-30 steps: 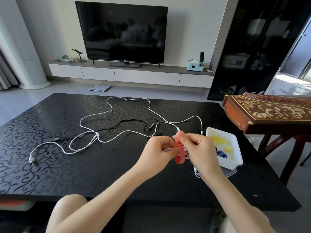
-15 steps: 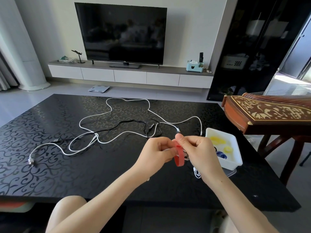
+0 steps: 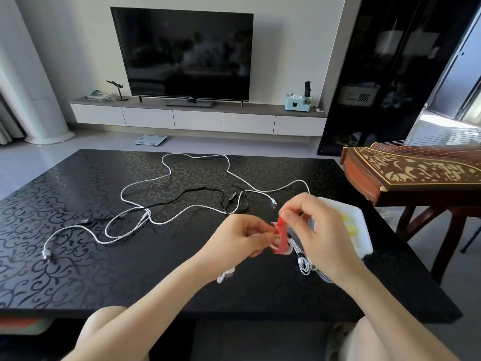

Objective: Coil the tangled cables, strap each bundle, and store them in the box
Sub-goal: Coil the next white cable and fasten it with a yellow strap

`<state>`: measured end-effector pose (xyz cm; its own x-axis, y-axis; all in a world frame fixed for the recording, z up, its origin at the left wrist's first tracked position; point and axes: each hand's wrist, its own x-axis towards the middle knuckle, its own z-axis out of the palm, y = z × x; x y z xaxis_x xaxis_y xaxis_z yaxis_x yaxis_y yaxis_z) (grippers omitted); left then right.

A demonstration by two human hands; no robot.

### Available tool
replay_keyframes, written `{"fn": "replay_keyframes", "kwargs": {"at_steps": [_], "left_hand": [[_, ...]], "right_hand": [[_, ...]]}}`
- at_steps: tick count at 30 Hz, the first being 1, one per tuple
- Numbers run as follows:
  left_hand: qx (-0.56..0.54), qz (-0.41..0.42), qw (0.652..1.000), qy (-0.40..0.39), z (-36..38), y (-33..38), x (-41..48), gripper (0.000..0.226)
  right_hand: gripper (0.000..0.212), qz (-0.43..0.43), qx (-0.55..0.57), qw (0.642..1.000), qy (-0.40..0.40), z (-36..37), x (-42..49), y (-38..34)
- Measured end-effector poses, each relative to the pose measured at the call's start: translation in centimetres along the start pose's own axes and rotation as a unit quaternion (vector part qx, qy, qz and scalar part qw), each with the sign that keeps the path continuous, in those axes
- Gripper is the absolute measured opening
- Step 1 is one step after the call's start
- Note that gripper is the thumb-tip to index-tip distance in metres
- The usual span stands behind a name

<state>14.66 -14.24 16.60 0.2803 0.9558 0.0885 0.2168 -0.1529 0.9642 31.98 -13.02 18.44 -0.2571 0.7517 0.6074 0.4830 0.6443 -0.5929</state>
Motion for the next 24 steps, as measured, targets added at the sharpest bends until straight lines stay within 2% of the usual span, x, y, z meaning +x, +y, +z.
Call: {"fn": "replay_keyframes", "kwargs": {"at_steps": [2,5,10,13,16,21,24], "left_hand": [[0.040,-0.005,0.999,-0.020,0.3,-0.1,-0.3,0.009],[0.075,0.006,0.997,-0.015,0.9,0.0,-0.5,0.009],[0.109,0.037,0.993,-0.013,2.1,0.5,-0.3,0.013],[0.018,0.037,0.999,-0.012,2.7,1.0,-0.4,0.021],[-0.080,0.017,0.996,0.019,3.1,1.1,-0.1,0.037],[-0.120,-0.087,0.988,0.046,3.6,1.4,0.6,0.031],[-0.165,-0.162,0.972,0.043,3.7,1.9,1.4,0.040]], "right_hand": [[0.013,-0.009,-0.022,0.999,0.022,-0.6,0.4,-0.4],[0.013,0.000,-0.053,0.999,0.014,-0.5,0.6,-0.7],[0.020,0.133,0.023,0.985,0.104,1.2,1.3,-0.1],[0.016,0.169,-0.038,0.965,0.196,2.6,1.3,0.4],[0.012,0.115,-0.083,0.961,0.236,3.3,1.0,0.1],[0.013,-0.012,-0.170,0.941,0.292,2.7,1.3,-0.9],[0.008,-0.121,-0.196,0.931,0.285,2.2,1.1,-1.2]]}}
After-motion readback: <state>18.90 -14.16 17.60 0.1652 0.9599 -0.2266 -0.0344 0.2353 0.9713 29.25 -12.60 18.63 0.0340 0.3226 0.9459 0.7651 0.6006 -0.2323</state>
